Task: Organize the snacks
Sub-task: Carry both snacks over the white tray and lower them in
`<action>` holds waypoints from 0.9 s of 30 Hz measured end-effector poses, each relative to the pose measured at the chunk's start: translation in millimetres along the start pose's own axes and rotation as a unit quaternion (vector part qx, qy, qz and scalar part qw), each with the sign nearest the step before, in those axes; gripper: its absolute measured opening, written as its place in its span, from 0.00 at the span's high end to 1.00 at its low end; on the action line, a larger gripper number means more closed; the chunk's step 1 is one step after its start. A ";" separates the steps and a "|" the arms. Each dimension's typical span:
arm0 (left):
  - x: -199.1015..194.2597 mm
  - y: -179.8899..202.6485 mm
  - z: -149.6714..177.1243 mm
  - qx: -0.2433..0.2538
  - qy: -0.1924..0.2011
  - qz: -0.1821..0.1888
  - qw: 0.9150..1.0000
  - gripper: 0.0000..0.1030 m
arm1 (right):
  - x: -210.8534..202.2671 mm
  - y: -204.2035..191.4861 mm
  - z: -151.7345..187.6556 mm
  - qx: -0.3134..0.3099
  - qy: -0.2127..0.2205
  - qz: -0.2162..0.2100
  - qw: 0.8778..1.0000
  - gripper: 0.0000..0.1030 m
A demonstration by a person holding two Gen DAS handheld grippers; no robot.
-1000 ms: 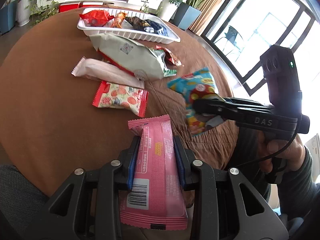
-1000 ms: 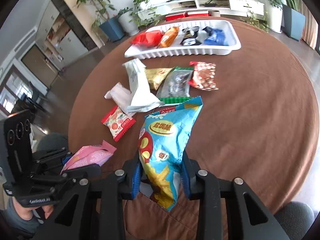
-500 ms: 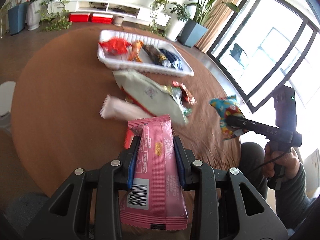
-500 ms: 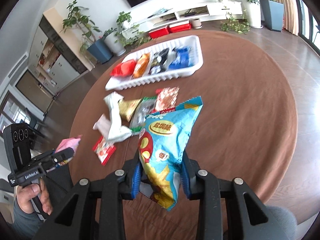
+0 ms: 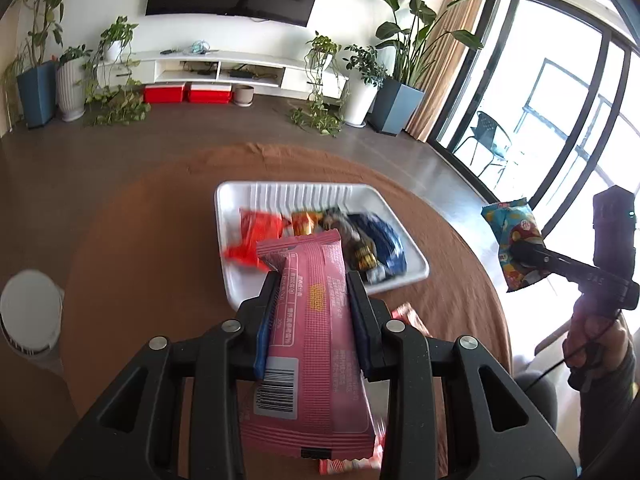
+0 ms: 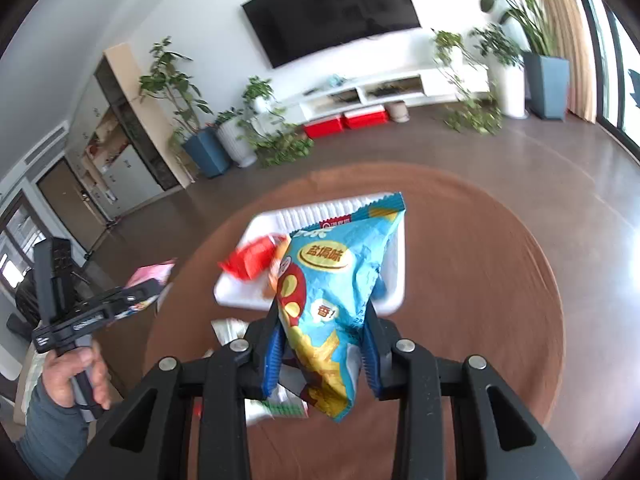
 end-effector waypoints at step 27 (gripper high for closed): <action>214.3 -1.2 -42.2 0.055 -0.073 -0.030 0.995 0.71 | 186.5 33.5 -41.4 -0.001 -0.103 0.018 0.995 0.65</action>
Point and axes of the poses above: each gripper's, at about its wrist camera, not at the fingertips, and x roughly the way its jaws point, y to its right, z to its underside, the point moved 1 cm from there along x, roughly the way its jaws point, and after that the axes turned 4 degrees about -z, right-handed, at the moved point
